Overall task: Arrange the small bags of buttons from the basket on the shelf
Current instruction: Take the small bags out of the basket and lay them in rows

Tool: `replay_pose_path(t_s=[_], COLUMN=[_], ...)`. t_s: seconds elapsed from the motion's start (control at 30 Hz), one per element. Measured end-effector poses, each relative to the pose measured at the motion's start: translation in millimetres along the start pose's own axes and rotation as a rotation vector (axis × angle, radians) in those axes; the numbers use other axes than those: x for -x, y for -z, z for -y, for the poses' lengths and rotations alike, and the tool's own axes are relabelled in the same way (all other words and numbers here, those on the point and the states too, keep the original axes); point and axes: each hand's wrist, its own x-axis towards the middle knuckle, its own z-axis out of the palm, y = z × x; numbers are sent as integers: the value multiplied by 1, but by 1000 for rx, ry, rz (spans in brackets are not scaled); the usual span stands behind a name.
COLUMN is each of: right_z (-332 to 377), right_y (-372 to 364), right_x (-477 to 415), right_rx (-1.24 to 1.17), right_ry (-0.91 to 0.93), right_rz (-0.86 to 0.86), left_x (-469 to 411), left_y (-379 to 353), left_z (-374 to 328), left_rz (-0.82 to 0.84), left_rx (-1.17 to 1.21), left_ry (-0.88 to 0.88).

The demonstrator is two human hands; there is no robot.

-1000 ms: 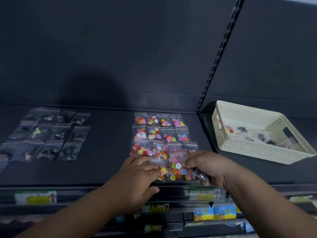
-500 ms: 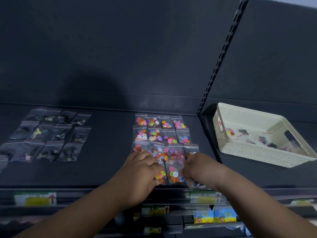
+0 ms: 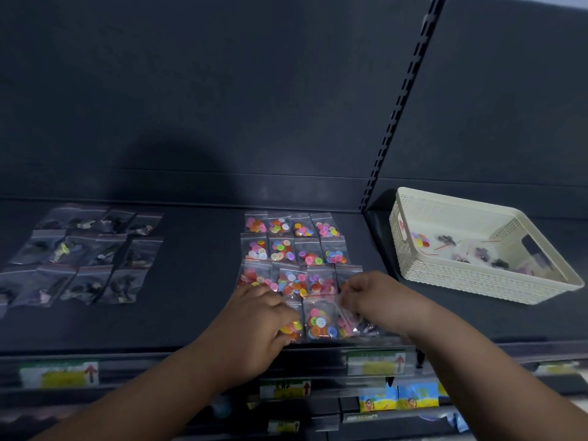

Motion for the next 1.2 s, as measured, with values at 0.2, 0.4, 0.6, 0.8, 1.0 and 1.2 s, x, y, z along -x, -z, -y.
replay_pose_path(t_s=[0.2, 0.4, 0.6, 0.8, 1.0, 1.2], right_z=[1, 6, 5, 0, -10, -9], right_y=[6, 11, 15, 19, 29, 38], right_x=[0, 4, 5, 2, -5, -15], right_rx=[-370, -760, -727, -792, -686, -878], right_ry=[-35, 133, 189, 160, 103, 20], right_rz=[97, 317, 244, 188, 98, 59], left_x=[-8, -35, -49, -61, -70, -77], left_y=[17, 35, 33, 32, 32, 36], left_z=[-9, -37, -49, -57, -63, -63], left_rz=[-12, 14, 83, -27, -120, -130], left_rx=[97, 879, 1157, 1136, 1135, 1297], left_ry=[121, 494, 669, 747, 751, 835])
